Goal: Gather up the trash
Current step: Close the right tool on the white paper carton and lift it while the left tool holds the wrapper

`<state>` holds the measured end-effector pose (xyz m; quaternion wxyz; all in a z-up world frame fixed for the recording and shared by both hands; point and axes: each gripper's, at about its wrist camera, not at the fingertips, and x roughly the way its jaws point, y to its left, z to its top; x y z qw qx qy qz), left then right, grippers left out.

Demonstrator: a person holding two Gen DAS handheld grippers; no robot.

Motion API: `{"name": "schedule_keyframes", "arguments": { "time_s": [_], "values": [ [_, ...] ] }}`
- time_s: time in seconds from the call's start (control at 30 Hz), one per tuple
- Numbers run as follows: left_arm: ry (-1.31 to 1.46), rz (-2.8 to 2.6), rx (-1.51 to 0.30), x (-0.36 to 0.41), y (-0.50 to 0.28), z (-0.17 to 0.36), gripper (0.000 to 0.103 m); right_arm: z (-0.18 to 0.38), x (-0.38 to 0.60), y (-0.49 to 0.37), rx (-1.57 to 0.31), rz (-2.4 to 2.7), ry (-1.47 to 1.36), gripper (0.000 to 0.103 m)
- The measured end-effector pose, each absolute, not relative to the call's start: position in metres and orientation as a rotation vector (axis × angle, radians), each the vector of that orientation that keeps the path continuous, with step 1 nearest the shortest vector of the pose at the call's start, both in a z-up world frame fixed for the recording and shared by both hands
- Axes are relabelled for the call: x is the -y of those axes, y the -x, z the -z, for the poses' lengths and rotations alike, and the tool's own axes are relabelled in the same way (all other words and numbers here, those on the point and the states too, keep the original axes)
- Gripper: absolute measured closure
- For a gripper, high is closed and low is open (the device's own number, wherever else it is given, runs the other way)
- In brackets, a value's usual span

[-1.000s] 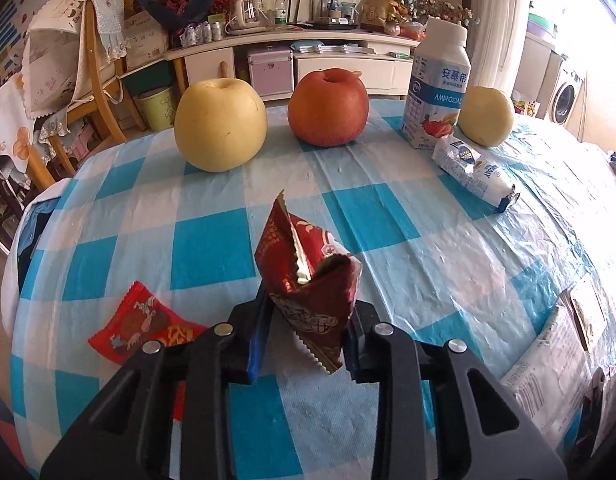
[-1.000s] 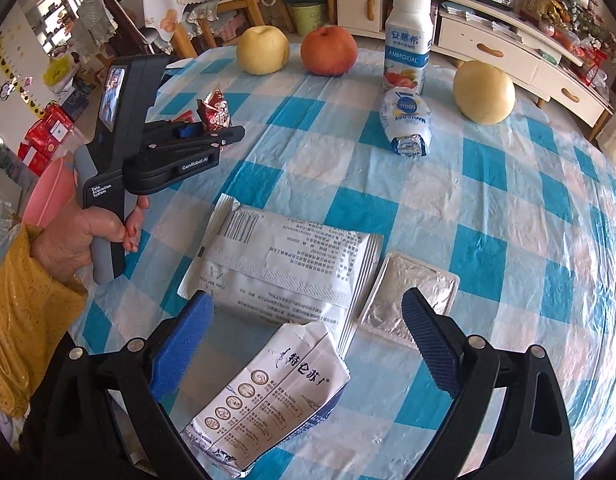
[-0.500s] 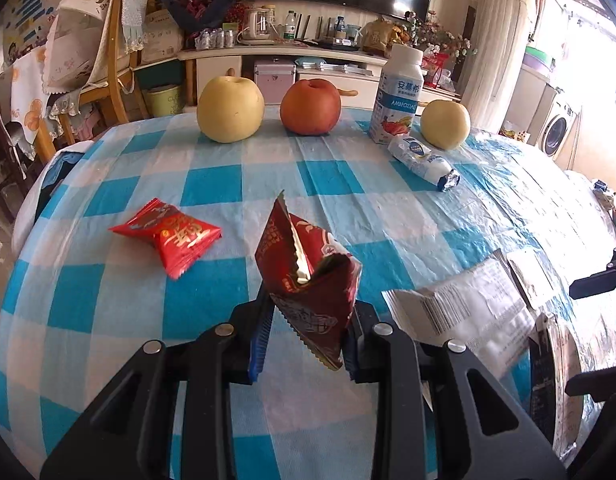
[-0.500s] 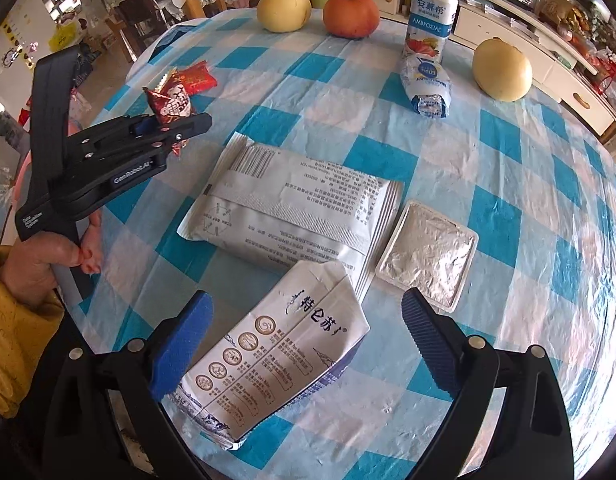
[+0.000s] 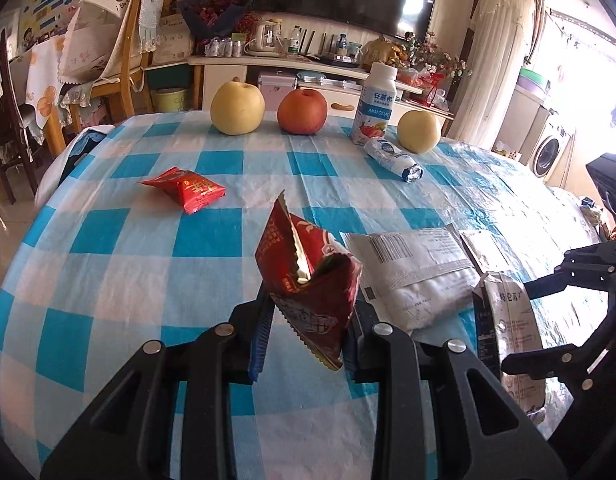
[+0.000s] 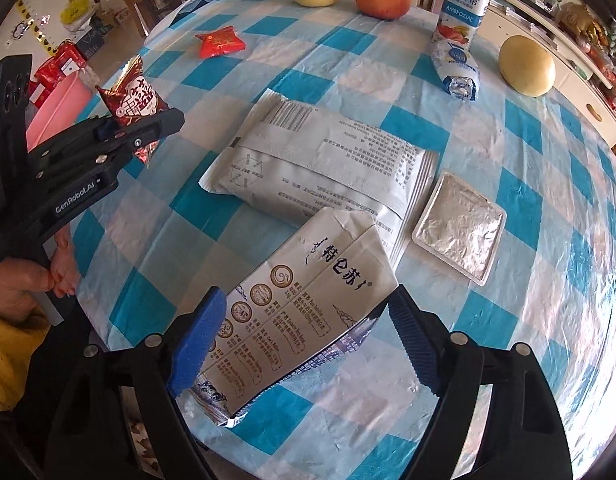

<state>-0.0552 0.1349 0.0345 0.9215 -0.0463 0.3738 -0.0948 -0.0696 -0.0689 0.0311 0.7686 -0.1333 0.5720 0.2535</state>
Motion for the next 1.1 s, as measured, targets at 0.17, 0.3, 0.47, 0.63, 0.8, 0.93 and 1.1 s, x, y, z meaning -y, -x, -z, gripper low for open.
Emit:
{"name": "schedule_keyframes", "arguments": {
  "time_s": [0.17, 0.3, 0.47, 0.63, 0.8, 0.93, 1.1],
  "values": [
    [0.117, 0.204, -0.767, -0.14, 0.062, -0.031, 0.071, -0.032, 0.051, 0.073, -1.21, -0.56, 0.302, 0.024],
    [0.133, 0.205, -0.764, -0.147, 0.064, -0.029, 0.071, -0.031, 0.039, 0.077, -1.196, -0.577, 0.32, 0.03],
    [0.133, 0.195, -0.754, -0.153, 0.065, -0.028, 0.071, -0.027, 0.027, 0.078, -1.182, -0.568, 0.34, 0.032],
    [0.144, 0.203, -0.741, -0.157, 0.068, -0.031, 0.071, -0.021, 0.005, 0.091, -1.159, -0.624, 0.413, 0.039],
    [0.162, 0.206, -0.736, -0.163, 0.07, -0.032, 0.071, -0.021, -0.005, 0.096, -1.136, -0.639, 0.466, 0.041],
    [0.181, 0.204, -0.735, -0.17, 0.071, -0.032, 0.071, -0.029, -0.003, 0.093, -1.102, -0.632, 0.446, 0.041],
    [0.211, 0.206, -0.719, -0.178, 0.073, -0.037, 0.071, -0.043, -0.004, 0.092, -1.054, -0.653, 0.389, 0.041]
  ]
}}
